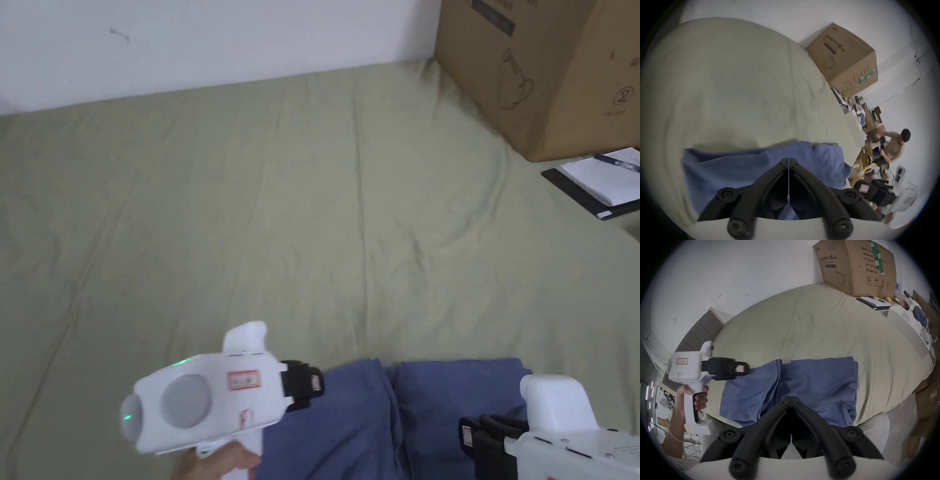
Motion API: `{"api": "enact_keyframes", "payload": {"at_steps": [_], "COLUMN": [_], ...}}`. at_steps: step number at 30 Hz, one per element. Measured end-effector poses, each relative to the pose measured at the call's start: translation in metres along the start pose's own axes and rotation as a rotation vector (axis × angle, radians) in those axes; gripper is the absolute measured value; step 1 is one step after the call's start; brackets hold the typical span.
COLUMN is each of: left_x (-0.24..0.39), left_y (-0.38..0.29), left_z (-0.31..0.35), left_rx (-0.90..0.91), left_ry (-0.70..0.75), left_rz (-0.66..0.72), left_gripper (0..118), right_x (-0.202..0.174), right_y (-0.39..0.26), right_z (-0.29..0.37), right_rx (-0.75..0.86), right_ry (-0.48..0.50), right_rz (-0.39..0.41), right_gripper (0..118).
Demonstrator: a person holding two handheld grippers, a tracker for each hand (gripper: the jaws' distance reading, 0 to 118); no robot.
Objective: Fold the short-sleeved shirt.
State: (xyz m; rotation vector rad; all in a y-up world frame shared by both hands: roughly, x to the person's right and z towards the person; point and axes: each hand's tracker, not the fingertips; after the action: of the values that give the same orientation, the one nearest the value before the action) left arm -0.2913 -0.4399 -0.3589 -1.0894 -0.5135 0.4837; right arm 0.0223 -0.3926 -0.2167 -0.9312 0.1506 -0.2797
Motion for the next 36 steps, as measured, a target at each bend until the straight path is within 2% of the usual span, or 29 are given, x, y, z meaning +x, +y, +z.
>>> {"api": "enact_keyframes", "payload": {"at_steps": [5,6,7,8,9,10,11,16,18,21,22,23,24,25,26,27,28,29,30,33,36], "left_x": [-0.061,-0.072,-0.081,-0.09,-0.098,-0.106,-0.114,-0.142,-0.144,-0.142,-0.147,-0.15,-0.152,-0.154,-0.152,-0.156,-0.164,-0.169,-0.166,-0.169,-0.182], "left_y": [-0.026,-0.031,-0.036,-0.042,-0.047,-0.049,-0.051,-0.045,-0.04,-0.031,-0.028,-0.027,-0.027,-0.027,-0.029,-0.032,-0.036,-0.037,-0.038,-0.032,-0.022], "left_z": [0.055,0.061,0.068,0.075,0.08,0.081,0.082,0.06,0.046,0.029,0.016,0.007,-0.002,-0.006,-0.01,-0.013,-0.01,-0.005,0.003,0.021,0.054], "left_rx": [-0.001,-0.006,-0.011,-0.008,-0.002,0.0,-0.004,0.005,0.009,-0.007,-0.043,-0.089,-0.122,-0.142,-0.168,-0.194,-0.155,-0.14,-0.137,-0.144,-0.088], "left_ry": [-0.065,-0.074,-0.058,-0.05,-0.039,-0.034,-0.027,-0.179,-0.228,-0.391,-0.454,-0.504,-0.508,-0.449,-0.361,-0.273,-0.449,-0.525,-0.508,-0.387,-0.359], "left_rz": [0.119,0.136,0.136,0.134,0.132,0.135,0.148,0.295,0.296,0.326,0.361,0.383,0.403,0.406,0.399,0.414,0.479,0.542,0.544,0.431,0.41], "left_gripper": [1,5,18,42,82,102,109,109,109,104,94,94,89,72,35,5,5,5,5,4,5], "right_x": [-0.01,-0.012,-0.015,-0.018,-0.022,-0.024,-0.028,-0.045,-0.053,-0.06,-0.062,-0.064,-0.066,-0.068,-0.07,-0.07,-0.07,-0.07,-0.07,-0.073,-0.076], "right_y": [0.003,0.004,0.005,0.005,0.006,0.006,0.006,0.007,0.006,0.007,0.007,0.007,0.007,0.006,0.006,0.006,0.005,0.005,0.005,0.006,0.008], "right_z": [-0.002,-0.003,-0.005,-0.006,-0.007,-0.009,-0.01,-0.016,-0.016,-0.018,-0.019,-0.019,-0.02,-0.019,-0.018,-0.017,-0.016,-0.017,-0.018,-0.021,-0.021], "right_rx": [0.0,-0.004,-0.007,-0.01,-0.011,-0.011,-0.011,-0.028,-0.03,-0.034,-0.037,-0.041,-0.044,-0.044,-0.043,-0.043,-0.043,-0.042,-0.045,-0.053,-0.043], "right_ry": [0.009,0.009,0.009,0.008,0.008,0.008,0.011,0.031,0.027,0.032,0.033,0.032,0.029,0.023,0.02,0.019,0.02,0.022,0.021,0.014,0.02], "right_rz": [0.022,0.03,0.039,0.048,0.054,0.057,0.057,0.077,0.103,0.111,0.111,0.114,0.121,0.13,0.136,0.139,0.14,0.136,0.13,0.136,0.145], "right_gripper": [0,0,0,0,0,0,0,0,0,0,0,0,0,0,0,0,0,0,0,0,0]}}
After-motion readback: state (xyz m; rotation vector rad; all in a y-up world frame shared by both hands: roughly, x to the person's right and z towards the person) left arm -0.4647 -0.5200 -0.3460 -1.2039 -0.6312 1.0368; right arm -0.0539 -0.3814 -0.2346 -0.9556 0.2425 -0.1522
